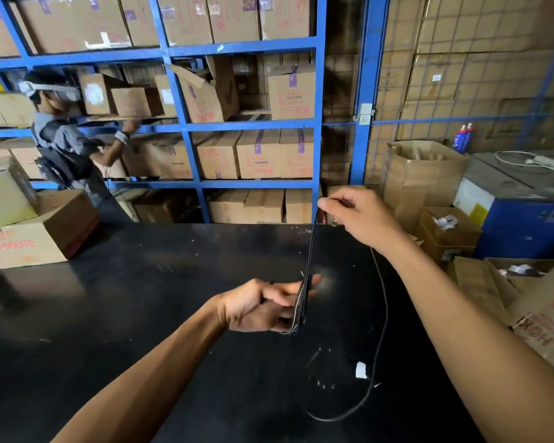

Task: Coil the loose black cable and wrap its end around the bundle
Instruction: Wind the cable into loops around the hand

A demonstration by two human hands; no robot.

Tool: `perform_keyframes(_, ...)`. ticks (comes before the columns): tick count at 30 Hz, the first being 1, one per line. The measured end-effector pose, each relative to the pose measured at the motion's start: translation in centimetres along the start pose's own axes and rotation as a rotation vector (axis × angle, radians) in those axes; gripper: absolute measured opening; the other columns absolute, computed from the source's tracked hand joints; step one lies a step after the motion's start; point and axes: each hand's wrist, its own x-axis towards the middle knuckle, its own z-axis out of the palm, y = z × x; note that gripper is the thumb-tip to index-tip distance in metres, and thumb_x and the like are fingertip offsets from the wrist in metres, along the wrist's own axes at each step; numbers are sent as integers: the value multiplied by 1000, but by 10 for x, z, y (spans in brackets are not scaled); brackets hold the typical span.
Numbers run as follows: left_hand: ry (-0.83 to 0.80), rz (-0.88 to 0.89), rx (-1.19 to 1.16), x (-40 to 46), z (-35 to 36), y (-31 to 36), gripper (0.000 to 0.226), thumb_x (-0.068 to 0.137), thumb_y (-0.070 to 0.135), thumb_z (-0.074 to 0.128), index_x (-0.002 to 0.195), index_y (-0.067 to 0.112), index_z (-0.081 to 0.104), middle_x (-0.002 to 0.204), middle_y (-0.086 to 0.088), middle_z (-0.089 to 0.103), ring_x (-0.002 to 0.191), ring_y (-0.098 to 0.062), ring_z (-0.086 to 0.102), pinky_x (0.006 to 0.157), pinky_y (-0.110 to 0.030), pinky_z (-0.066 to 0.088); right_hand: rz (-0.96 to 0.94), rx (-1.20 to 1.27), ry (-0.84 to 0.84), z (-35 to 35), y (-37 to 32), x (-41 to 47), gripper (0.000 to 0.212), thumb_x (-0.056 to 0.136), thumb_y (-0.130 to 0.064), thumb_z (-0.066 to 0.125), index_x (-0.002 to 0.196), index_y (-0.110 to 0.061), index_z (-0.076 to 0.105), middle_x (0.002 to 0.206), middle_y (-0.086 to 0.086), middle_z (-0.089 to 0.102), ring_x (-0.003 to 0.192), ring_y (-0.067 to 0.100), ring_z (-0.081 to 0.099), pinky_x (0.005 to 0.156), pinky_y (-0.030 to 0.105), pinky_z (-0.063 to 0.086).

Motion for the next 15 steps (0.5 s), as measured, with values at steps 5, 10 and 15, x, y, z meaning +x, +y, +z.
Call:
perform_keyframes(5,-164,148,19,-8,16,19,66,94,16,43,156,36,30,161,6,35,146,-29,25,116,-48,30,111,19,-89,33,39,-5,16,93,-45,68,98,-31,76,88,-15,72,86,4,66,75,30,49)
perform_keyframes(10,-168,376,-56,-18,8,46,66,96,13,31,158,32,23,166,-8,22,151,-42,12,118,-66,13,253,181,-247,76,75,-58,16,98,-43,61,90,-39,75,65,-6,61,45,-2,48,47,22,35)
perform_keyframes(15,89,523,-253,-24,-24,63,63,90,16,49,149,35,44,161,-9,35,146,-42,24,115,-66,18,215,304,-359,94,83,-106,20,99,-42,62,97,-33,80,62,-3,54,42,4,39,41,18,30)
